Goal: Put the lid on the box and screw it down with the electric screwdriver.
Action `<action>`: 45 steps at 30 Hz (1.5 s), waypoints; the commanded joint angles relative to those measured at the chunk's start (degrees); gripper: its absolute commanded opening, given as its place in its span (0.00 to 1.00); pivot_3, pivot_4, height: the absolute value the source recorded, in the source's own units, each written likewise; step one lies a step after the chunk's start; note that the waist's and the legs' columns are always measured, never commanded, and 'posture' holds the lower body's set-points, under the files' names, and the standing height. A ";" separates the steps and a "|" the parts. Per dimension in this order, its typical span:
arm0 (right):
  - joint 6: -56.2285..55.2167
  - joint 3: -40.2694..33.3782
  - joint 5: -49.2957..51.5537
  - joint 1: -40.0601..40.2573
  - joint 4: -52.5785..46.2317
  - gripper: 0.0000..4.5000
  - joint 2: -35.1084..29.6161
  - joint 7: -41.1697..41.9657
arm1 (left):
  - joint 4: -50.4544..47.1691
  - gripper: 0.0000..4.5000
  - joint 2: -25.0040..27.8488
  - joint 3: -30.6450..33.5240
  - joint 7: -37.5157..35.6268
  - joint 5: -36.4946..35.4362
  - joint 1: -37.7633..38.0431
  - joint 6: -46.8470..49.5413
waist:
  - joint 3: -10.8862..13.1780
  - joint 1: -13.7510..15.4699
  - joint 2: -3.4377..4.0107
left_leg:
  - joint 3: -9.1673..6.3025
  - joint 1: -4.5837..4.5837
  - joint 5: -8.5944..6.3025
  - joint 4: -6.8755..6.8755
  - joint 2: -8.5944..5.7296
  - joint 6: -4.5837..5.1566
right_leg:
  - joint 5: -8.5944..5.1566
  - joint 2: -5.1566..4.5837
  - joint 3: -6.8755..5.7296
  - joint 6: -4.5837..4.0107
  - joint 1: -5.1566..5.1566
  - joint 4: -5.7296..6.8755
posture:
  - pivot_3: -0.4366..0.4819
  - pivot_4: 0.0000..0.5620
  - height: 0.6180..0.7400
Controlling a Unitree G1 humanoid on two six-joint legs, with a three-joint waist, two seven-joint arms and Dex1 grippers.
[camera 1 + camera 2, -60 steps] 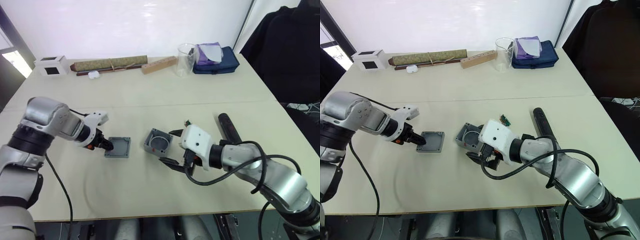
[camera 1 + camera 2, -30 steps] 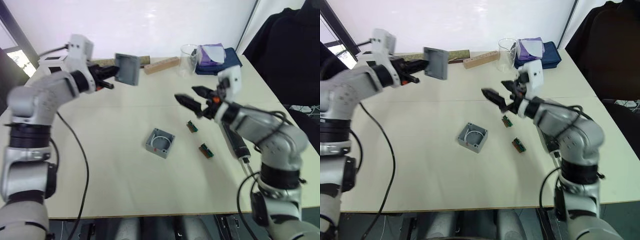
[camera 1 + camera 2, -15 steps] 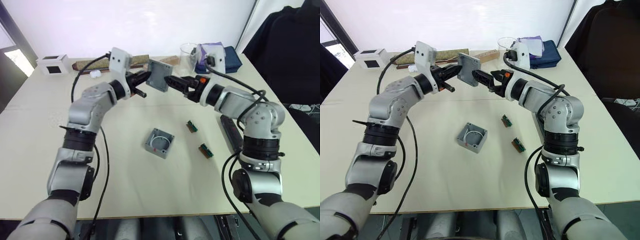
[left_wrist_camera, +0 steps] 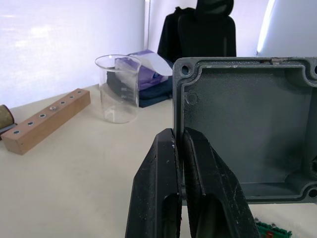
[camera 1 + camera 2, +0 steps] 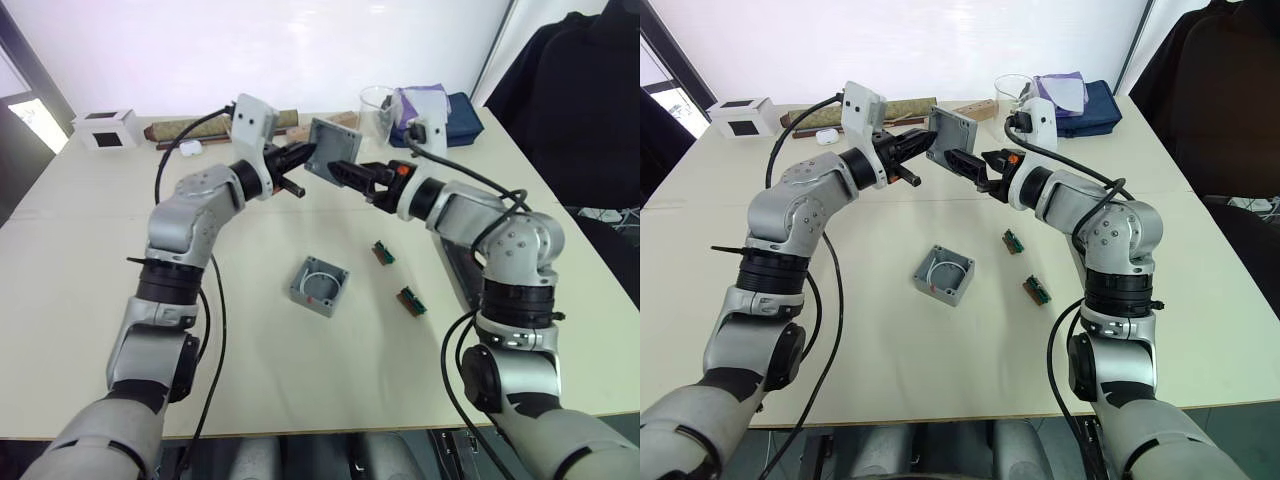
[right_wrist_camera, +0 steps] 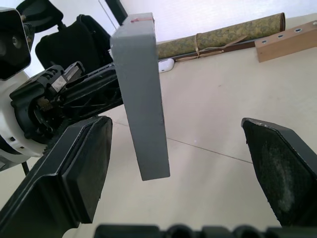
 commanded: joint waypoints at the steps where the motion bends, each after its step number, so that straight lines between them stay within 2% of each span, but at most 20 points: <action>1: -0.68 -1.89 1.76 -0.90 -3.84 1.00 -0.07 -0.19 | -0.11 0.00 -0.09 1.94 -0.31 0.54 -2.27 -0.63 | 0.00 0.01 0.00 | 0.00 0.00 0.00 0.00 0.00 0.00 | 0.00 0.00 0.00 0.00 0.00 -0.01 | 0.48 0.27 1.00; 22: -1.04 -1.54 2.31 0.57 -4.15 1.00 1.01 -1.88 | 0.52 0.00 -1.70 3.17 -1.24 1.43 -2.50 -0.87 | 0.00 0.00 0.00 | -0.01 0.00 0.00 -0.04 0.00 0.00 | 0.00 0.01 -0.01 0.00 0.00 -0.01 | 0.48 0.27 1.00; 24: -1.55 -1.42 1.87 0.69 -4.09 0.89 1.01 -1.94 | 0.09 0.00 -1.63 3.07 -1.44 1.46 -2.12 -0.84 | 0.00 0.00 0.00 | -0.01 0.00 0.00 -0.04 0.00 0.00 | 0.00 0.00 -0.01 0.00 0.00 -0.02 | 0.48 0.27 1.00; 25: -1.76 -1.45 1.77 0.71 -4.00 0.87 1.10 -1.97 | -0.15 0.00 -1.64 2.99 -1.51 1.49 -1.88 -0.81 | 0.00 0.02 0.00 | -0.01 0.00 0.00 -0.04 0.00 0.00 | 0.00 0.00 -0.01 0.00 0.00 -0.02 | 0.48 0.27 1.00; 34: -3.30 -0.65 1.03 1.05 -3.89 0.11 1.80 -1.82 | -1.37 0.00 -1.95 3.03 -1.67 1.22 -1.57 0.05 | 0.00 0.01 0.00 | -0.02 0.02 0.00 -0.09 0.00 0.00 | 0.00 0.01 -0.01 0.00 0.00 -0.03 | 0.48 0.27 1.00; 40: -3.59 -0.21 1.08 1.15 -4.05 0.09 1.44 -1.32 | -1.88 0.00 -1.74 2.99 -2.23 1.01 -1.35 0.39 | 0.00 0.00 0.00 | -0.02 0.02 0.00 -0.11 0.00 0.00 | 0.00 0.00 -0.01 0.00 0.00 -0.05 | 0.48 0.27 1.00; 42: -3.63 -0.03 1.05 1.25 -4.31 0.09 1.38 -1.14 | -1.85 0.15 -1.57 3.05 -2.48 0.94 -1.32 0.45 | 0.00 0.00 0.00 | -0.02 0.02 0.00 -0.12 0.00 0.00 | 0.00 0.00 -0.01 0.00 0.00 -0.06 | 0.48 0.27 1.00; 43: -3.64 0.04 0.98 1.30 -4.40 0.09 1.36 -1.05 | -1.86 0.19 -1.53 3.09 -2.58 0.96 -1.30 0.48 | 0.00 0.01 0.00 | -0.02 0.02 0.00 -0.13 0.00 0.00 | 0.00 0.01 -0.01 0.00 0.00 -0.06 | 0.48 0.27 1.00; 45: -3.85 0.30 0.67 1.52 -4.67 0.09 1.28 -0.82 | -2.13 0.37 -1.26 3.35 -3.43 0.53 -1.31 0.79 | 0.01 -0.01 0.00 | -0.02 0.02 0.00 -0.14 0.00 0.00 | 0.00 0.01 -0.01 0.00 0.00 -0.07 | 0.48 0.27 1.00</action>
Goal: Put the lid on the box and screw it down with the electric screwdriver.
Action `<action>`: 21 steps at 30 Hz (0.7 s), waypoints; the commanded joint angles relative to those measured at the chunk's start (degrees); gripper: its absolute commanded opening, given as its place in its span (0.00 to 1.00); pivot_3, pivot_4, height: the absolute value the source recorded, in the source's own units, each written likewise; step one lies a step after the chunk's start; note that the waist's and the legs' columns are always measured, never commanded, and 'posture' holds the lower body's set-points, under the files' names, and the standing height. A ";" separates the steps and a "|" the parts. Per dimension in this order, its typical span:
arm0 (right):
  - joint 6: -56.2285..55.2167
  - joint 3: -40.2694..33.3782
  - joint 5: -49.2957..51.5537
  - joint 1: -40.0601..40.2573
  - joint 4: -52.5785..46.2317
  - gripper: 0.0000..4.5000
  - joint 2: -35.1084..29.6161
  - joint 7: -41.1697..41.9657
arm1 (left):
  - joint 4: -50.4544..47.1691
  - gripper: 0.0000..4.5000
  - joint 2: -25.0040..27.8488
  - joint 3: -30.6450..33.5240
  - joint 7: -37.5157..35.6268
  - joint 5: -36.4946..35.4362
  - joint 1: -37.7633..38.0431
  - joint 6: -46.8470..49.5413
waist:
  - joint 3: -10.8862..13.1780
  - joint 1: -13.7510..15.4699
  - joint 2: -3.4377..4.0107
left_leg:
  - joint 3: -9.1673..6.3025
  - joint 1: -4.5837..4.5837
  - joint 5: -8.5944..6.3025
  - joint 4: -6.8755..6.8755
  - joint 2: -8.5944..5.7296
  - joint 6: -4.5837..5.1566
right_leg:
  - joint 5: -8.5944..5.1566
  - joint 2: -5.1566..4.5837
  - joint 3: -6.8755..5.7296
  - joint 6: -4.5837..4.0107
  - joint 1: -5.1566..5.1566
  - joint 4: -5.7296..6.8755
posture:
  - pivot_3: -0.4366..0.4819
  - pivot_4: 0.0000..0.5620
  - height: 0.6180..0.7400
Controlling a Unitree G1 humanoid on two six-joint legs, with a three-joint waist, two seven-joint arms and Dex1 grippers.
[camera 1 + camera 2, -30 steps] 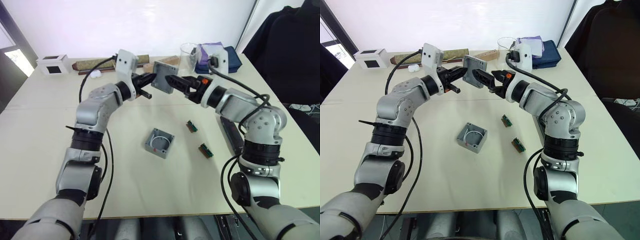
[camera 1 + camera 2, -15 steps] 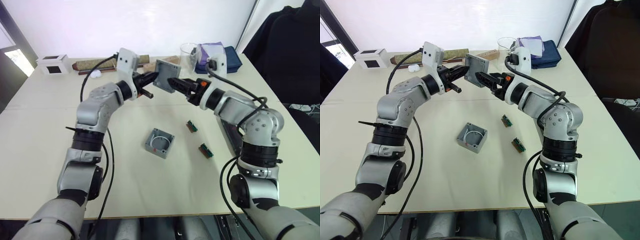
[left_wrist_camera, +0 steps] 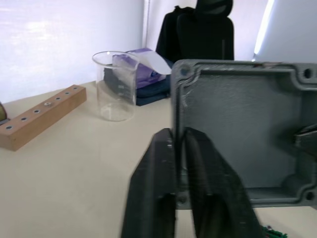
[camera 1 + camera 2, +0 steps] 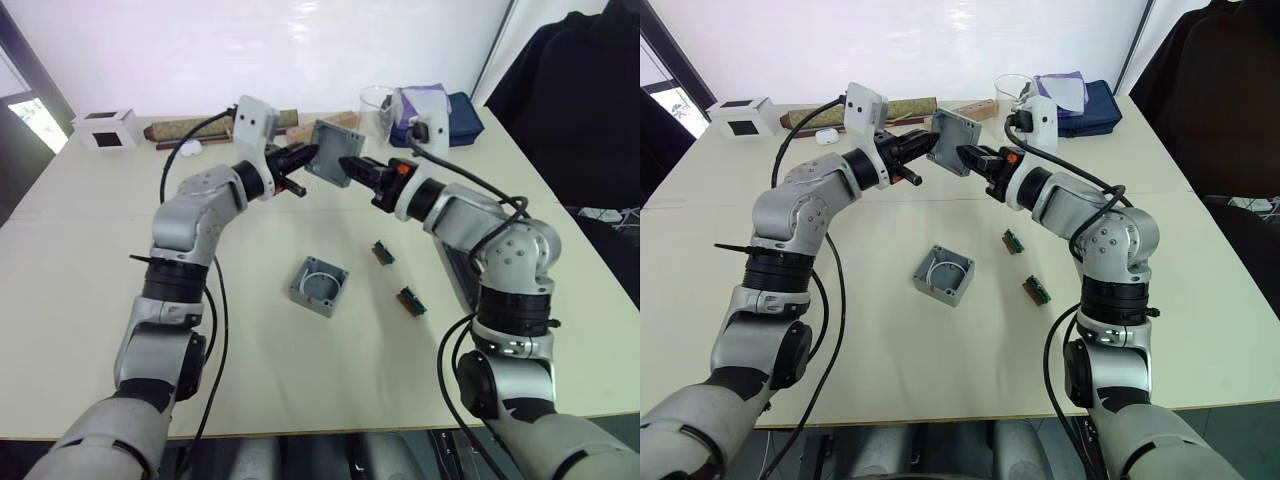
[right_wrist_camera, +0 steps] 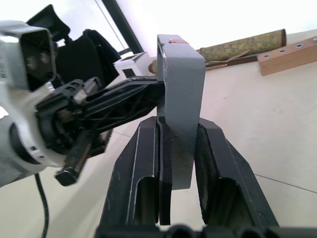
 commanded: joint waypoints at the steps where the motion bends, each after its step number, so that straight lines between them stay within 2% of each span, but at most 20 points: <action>1: -1.61 -0.02 0.11 -0.25 -2.47 0.09 -0.28 0.94 | -2.92 0.44 0.95 1.46 -1.73 -0.87 -0.83 -0.07 | 0.00 -0.01 0.00 | 0.00 0.00 0.00 0.00 0.00 0.00 | 0.00 0.00 0.00 0.00 0.00 0.00 | 0.48 0.27 1.00; 5: -2.25 0.27 -0.18 -0.14 -2.74 0.09 -0.49 1.57 | -3.19 0.81 2.48 1.03 -3.81 -0.06 -0.63 -0.74 | 0.00 -0.04 0.00 | 0.00 0.01 0.00 -0.01 0.00 0.00 | 0.00 0.00 0.00 0.00 0.00 0.00 | 0.48 0.27 1.00; 7: -4.25 2.00 -2.34 0.19 -3.66 0.09 -1.93 3.32 | -2.07 0.97 5.68 3.21 -6.14 -1.62 -2.04 0.96 | 0.01 -0.11 0.01 | 0.00 0.01 0.00 -0.02 0.00 0.00 | 0.00 0.00 0.00 0.00 0.00 0.00 | 0.48 0.27 1.00; 11: -14.28 8.12 -11.29 3.19 -8.19 0.09 -7.29 8.29 | -1.83 0.97 11.82 7.01 -11.39 -6.46 -2.53 6.62 | 0.05 -0.86 0.01 | 0.00 0.01 0.00 -0.21 0.00 0.00 | -0.01 0.02 0.00 0.00 -0.09 -0.02 | 0.48 0.27 1.00; 13: -24.02 13.58 -19.53 7.90 -12.41 0.09 -13.13 13.31 | -1.90 0.97 13.73 9.03 -11.56 -8.22 -1.66 9.89 | 0.05 -0.84 0.01 | -0.02 0.01 0.01 -0.32 0.00 -0.01 | -0.01 0.01 -0.02 0.00 -0.10 -0.10 | 0.48 0.27 1.00; 14: -29.68 15.53 -23.61 10.15 -13.54 0.09 -15.58 15.23 | -2.25 0.85 14.36 9.78 -11.87 -9.17 -1.05 11.34 | 0.05 -0.88 0.01 | -0.02 0.01 0.01 -0.34 0.00 -0.01 | -0.02 0.00 -0.03 0.01 -0.09 -0.15 | 0.48 0.27 1.00; 15: -36.18 17.40 -28.06 12.17 -13.97 0.09 -18.03 17.12 | -2.91 0.81 14.88 10.17 -12.32 -9.87 -0.28 12.43 | 0.05 -0.91 0.00 | -0.01 0.01 0.01 -0.36 -0.01 -0.01 | -0.02 -0.01 -0.03 0.01 -0.08 -0.18 | 0.48 0.27 1.00; 18: -51.79 21.34 -38.49 16.44 -12.56 0.09 -23.60 21.01 | -4.60 0.54 15.62 10.05 -12.87 -10.34 1.95 13.97 | 0.06 -1.20 -0.01 | 0.02 0.01 0.01 -0.35 -0.02 -0.02 | -0.02 -0.03 -0.01 0.03 -0.06 -0.23 | 0.48 0.27 1.00; 21: -70.90 24.85 -51.47 21.42 -9.26 0.09 -27.45 19.13 | -6.57 0.29 15.66 9.27 -13.51 -10.44 4.89 14.65 | 0.08 -1.38 -0.04 | 0.02 0.05 0.03 -0.36 -0.01 -0.06 | -0.02 0.00 0.00 0.03 -0.06 -0.19 | 0.48 0.27 1.00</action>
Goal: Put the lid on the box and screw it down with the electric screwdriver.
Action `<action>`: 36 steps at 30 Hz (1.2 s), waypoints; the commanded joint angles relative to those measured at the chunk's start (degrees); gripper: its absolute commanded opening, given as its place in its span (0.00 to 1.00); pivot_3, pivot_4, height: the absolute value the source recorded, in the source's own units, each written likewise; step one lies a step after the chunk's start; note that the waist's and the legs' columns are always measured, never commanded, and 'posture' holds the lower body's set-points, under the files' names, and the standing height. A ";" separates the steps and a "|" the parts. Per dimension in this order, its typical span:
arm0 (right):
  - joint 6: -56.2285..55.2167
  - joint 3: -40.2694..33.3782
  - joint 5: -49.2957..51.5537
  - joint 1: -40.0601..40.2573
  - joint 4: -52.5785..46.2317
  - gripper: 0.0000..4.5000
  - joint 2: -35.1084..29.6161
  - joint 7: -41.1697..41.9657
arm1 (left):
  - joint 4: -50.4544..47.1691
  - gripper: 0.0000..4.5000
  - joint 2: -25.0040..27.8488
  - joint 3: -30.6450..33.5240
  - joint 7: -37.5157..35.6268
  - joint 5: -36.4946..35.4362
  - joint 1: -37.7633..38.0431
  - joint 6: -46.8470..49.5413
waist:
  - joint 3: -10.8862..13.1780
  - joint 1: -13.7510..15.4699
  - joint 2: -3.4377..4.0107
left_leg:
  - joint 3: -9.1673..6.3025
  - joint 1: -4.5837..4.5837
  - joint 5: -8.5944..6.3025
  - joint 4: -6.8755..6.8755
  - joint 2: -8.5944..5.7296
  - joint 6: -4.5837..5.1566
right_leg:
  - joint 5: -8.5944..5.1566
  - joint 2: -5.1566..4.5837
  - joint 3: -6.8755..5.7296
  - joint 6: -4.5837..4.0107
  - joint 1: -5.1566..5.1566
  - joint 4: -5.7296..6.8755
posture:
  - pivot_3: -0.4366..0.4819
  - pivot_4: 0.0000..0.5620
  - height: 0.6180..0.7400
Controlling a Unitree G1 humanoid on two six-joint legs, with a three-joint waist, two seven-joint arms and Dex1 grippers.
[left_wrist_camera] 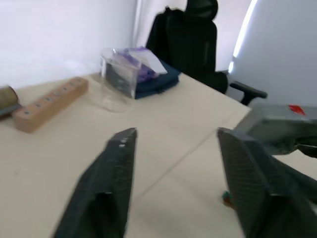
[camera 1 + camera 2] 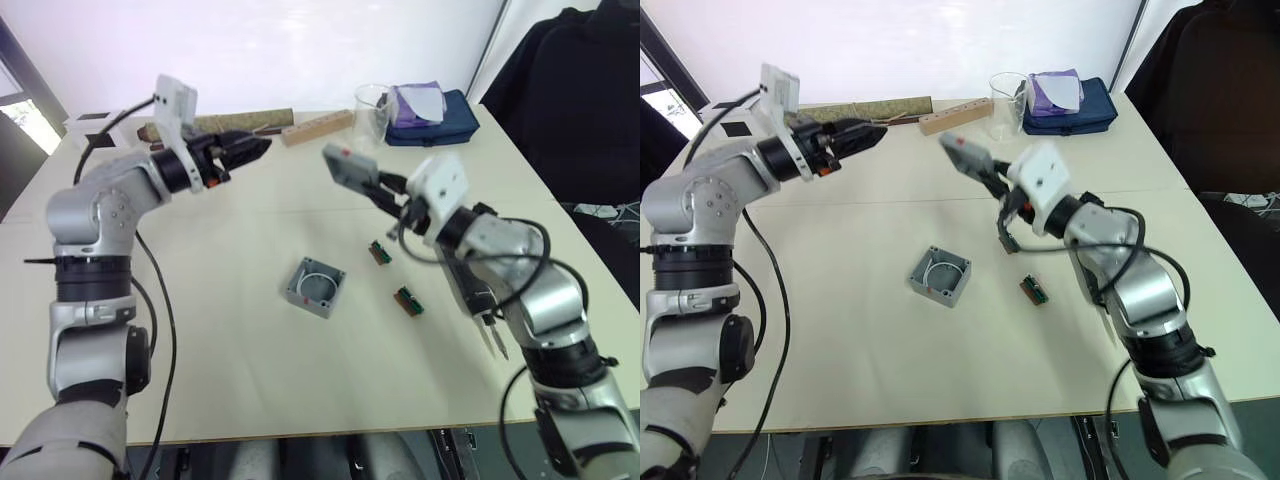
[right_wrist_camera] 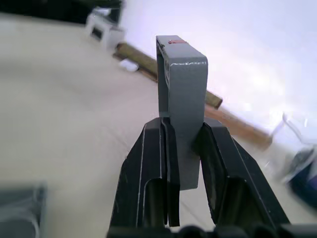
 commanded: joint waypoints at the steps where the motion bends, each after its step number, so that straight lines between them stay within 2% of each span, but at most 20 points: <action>1: -22.64 2.77 -14.69 3.66 1.77 0.09 -2.96 -2.26 | -4.18 0.21 0.51 0.18 -1.07 -1.45 1.62 0.55 | 0.00 0.00 -0.01 | 0.00 0.01 0.00 -0.01 0.00 0.00 | 0.00 0.01 0.01 0.00 0.00 0.00 | 0.48 0.27 1.00; 3: -29.99 4.01 -20.48 5.17 2.79 0.09 -3.40 -4.45 | -5.13 0.06 0.04 -0.34 -1.48 -1.31 2.56 0.16 | 0.01 0.00 -0.02 | 0.00 0.03 0.01 -0.03 0.02 -0.02 | -0.01 0.03 0.01 -0.01 0.00 0.00 | 0.48 0.27 1.00; 4: -33.10 4.54 -23.09 5.86 3.43 0.09 -3.27 -5.56 | -5.65 0.02 -0.12 -0.82 -1.78 -1.24 2.98 0.10 | 0.01 0.03 -0.02 | 0.00 0.02 0.04 -0.05 0.03 -0.08 | 0.00 0.03 0.01 -0.02 0.00 0.00 | 0.48 0.27 1.00; 9: -44.33 7.61 -36.39 7.65 8.09 0.09 -2.78 -11.13 | -8.92 0.02 -0.68 -3.96 -3.79 -2.15 4.39 2.14 | 0.00 0.17 -0.04 | 0.01 0.03 0.12 -0.03 0.01 -0.22 | 0.00 0.00 0.03 -0.02 0.02 0.02 | 0.48 0.27 1.00; 15: -47.59 9.12 -47.42 6.16 13.56 0.09 -0.30 -17.10 | -15.34 0.02 0.41 -13.14 -9.35 0.07 8.75 1.14 | 0.00 0.21 -0.04 | 0.02 0.09 0.14 -0.04 0.00 -0.24 | 0.00 -0.01 0.06 -0.03 0.07 0.04 | 0.48 0.27 1.00; 21: -47.17 9.63 -49.99 5.28 16.64 0.09 0.88 -17.40 | -15.06 0.02 0.83 -16.25 -10.87 2.46 10.60 -1.77 | 0.00 0.12 -0.04 | 0.01 0.15 0.14 -0.05 0.01 -0.25 | 0.00 0.02 0.08 -0.04 0.08 0.08 | 0.48 0.27 1.00; 36: -48.48 10.26 -52.84 5.54 17.16 0.09 2.11 -18.82 | -13.60 0.02 0.24 -18.42 -11.31 6.61 12.41 -4.90 | 0.00 0.17 -0.04 | 0.01 0.17 0.14 -0.04 0.01 -0.25 | 0.00 0.01 0.07 -0.05 0.12 0.09 | 0.48 0.27 1.00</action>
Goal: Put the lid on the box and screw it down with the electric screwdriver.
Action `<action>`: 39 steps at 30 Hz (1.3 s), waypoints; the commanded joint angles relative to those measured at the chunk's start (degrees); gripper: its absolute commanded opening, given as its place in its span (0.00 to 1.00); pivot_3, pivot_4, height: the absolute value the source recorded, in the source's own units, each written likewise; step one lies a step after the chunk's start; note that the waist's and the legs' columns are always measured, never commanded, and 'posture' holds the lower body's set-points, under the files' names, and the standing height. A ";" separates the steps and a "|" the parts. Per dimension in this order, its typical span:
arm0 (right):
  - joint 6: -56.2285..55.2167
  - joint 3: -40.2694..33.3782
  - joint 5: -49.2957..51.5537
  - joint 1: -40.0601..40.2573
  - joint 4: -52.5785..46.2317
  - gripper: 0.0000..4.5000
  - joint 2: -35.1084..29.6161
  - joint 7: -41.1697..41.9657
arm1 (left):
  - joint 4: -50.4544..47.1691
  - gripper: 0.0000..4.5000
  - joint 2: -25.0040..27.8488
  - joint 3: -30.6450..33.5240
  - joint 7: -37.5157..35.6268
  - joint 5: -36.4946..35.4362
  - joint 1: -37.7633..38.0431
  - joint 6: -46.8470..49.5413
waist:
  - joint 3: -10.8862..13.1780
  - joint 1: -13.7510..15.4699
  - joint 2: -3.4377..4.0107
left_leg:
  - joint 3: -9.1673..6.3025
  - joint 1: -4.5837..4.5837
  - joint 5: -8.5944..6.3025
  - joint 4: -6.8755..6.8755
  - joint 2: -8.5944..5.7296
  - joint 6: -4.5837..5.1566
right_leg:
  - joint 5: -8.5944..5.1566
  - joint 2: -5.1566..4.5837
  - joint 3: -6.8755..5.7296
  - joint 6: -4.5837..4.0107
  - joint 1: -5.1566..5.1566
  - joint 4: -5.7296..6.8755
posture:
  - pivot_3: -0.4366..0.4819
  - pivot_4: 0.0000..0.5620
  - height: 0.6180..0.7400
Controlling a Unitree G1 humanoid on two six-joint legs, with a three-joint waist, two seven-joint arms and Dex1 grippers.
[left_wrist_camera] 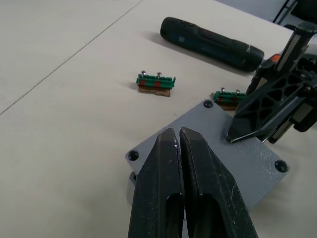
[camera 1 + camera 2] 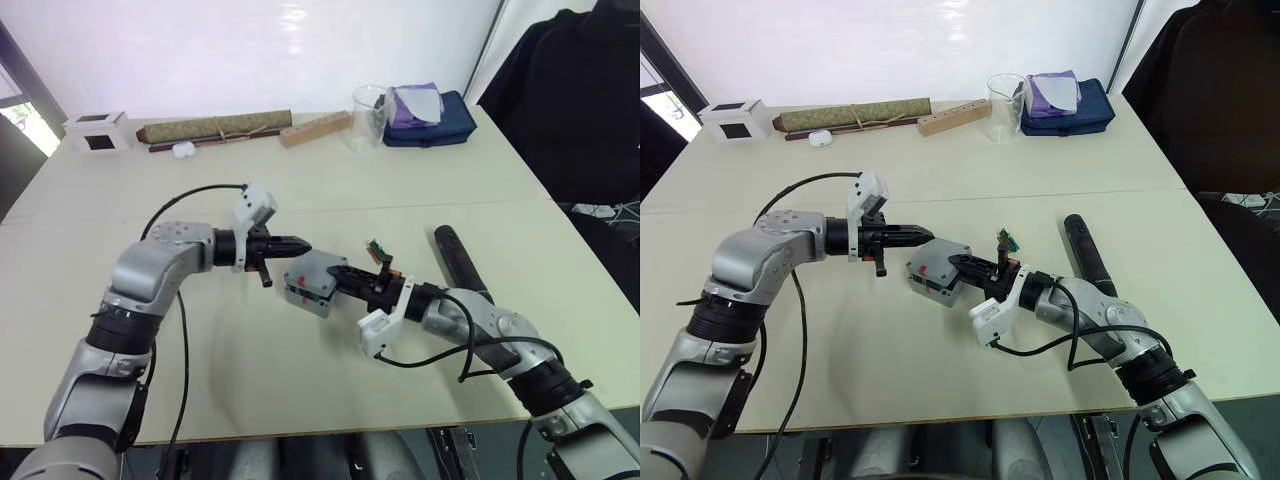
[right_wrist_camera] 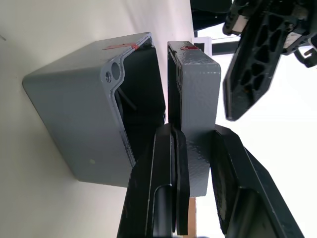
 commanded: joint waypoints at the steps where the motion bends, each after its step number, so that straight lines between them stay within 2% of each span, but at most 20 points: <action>1: -0.91 0.33 -0.41 -0.06 -0.97 0.09 0.43 -1.19 | -1.86 0.02 -0.14 -0.27 -0.24 0.89 0.05 -1.50 | 0.00 0.01 0.00 | 0.00 0.00 0.00 0.00 0.00 0.00 | 0.00 0.00 0.00 0.00 0.00 0.00 | 0.48 0.27 1.00; 12: -0.34 0.91 -1.96 -1.12 -0.22 0.09 1.69 -2.09 | -1.01 0.02 -0.51 -0.22 -0.72 1.83 -0.23 -1.82 | 0.00 -0.02 0.00 | 0.00 0.02 0.00 0.00 0.00 0.00 | 0.00 0.00 0.00 0.00 0.01 0.03 | 0.48 0.27 1.00; 36: -0.22 0.98 -3.13 0.18 0.98 0.09 -0.13 -3.73 | 0.03 0.02 -1.81 -1.58 -0.58 4.27 0.07 -3.83 | -0.01 0.06 0.00 | 0.00 0.08 0.00 0.05 -0.01 0.00 | 0.00 -0.01 0.00 0.00 0.08 0.06 | 0.48 0.27 1.00; 39: -0.50 1.62 -3.41 0.76 1.31 0.09 -0.21 -3.56 | -0.80 0.02 -1.49 -3.75 -1.05 5.93 1.06 -4.41 | -0.01 0.07 0.00 | 0.00 0.08 0.00 0.05 -0.01 0.00 | 0.00 -0.01 0.00 0.00 0.08 0.07 | 0.48 0.27 1.00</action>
